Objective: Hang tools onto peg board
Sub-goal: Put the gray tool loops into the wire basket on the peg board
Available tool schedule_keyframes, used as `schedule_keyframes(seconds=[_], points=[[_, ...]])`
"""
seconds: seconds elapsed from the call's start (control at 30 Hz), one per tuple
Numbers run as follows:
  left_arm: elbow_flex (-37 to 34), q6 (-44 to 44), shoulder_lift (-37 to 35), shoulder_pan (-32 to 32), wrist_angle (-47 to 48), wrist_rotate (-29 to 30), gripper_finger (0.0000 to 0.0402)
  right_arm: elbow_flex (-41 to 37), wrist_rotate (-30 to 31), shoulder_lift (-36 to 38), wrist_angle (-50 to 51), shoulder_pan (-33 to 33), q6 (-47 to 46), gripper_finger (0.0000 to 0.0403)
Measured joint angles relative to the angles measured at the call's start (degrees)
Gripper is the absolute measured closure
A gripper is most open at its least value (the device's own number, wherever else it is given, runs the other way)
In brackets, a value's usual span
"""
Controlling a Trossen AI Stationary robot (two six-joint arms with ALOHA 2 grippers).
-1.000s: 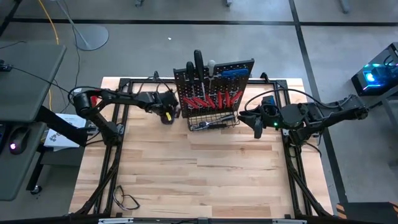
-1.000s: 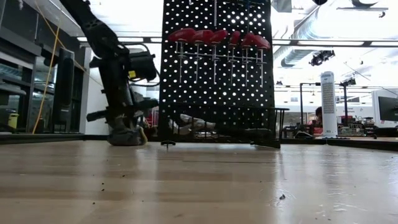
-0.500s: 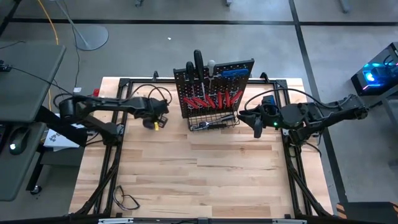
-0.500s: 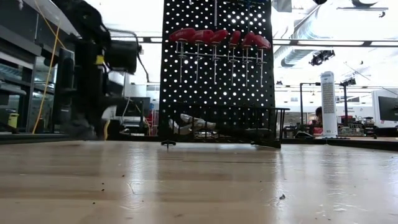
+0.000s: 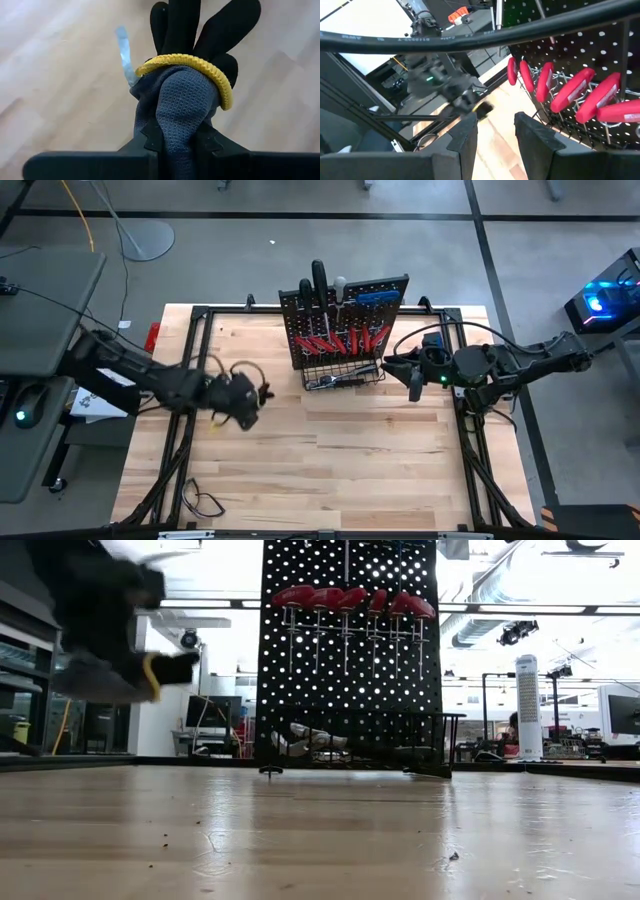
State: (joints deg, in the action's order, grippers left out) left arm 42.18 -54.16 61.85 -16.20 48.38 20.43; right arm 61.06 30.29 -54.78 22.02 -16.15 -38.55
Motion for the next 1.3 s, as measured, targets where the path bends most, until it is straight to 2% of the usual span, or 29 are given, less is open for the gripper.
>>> schedule_keyframes(seconds=[0.1, 0.23, 0.37, 0.43, 0.57, 0.8, 0.9, 1.03, 1.17, 1.23, 1.3], points=[[3.5, 0.4, 2.9, -7.0, -0.7, 3.1, 0.0361, 0.0, 1.0, 0.0, 0.0, 0.0, 0.0, 0.0279], [14.7, 14.4, 11.1, -10.0, -1.8, 8.0, 0.0362, 0.0, 1.7, 0.0, 0.0, 0.0, 0.0, 0.0279], [29.0, 34.4, 21.2, -8.1, -2.2, 14.3, 0.0362, 0.0, 2.1, 0.0, 0.0, 0.0, 0.0, 0.0279], [35.4, 42.0, 26.1, -6.0, -2.6, 15.3, 0.0362, 0.0, 2.1, 0.0, 0.0, 0.0, -0.1, 0.0279], [43.2, 49.7, 34.4, -1.3, -2.5, 13.9, 0.0362, 0.0, 2.1, 0.0, 0.0, 0.0, 0.0, 0.0279], [48.1, 60.2, 42.6, 4.5, -3.8, 17.1, 0.0362, 0.0, 2.0, 0.0, 0.0, 0.0, 0.0, 0.0279], [48.2, 64.8, 44.2, 6.6, -3.6, 18.1, 0.0362, 0.0, 2.0, 0.0, 0.0, 0.0, 0.0, 0.0279], [48.2, 68.1, 45.1, 9.0, -3.7, 16.3, 0.0362, 0.0, 2.0, 0.0, 0.0, 0.0, 0.0, 0.0279], [48.2, 68.9, 46.5, 11.2, -5.6, 16.6, 0.0361, 0.0, 1.8, 0.0, 0.0, 0.0, 0.0, 0.0279], [48.3, 67.4, 46.5, 12.1, -5.7, 16.0, 0.0339, 0.0, 1.8, 0.0, 0.0, 0.0, 0.0, 0.0279], [48.3, 66.6, 46.8, 12.8, -5.4, 15.4, 0.0298, 0.0, 1.8, 0.0, 0.0, 0.0, 0.0, 0.0279]])
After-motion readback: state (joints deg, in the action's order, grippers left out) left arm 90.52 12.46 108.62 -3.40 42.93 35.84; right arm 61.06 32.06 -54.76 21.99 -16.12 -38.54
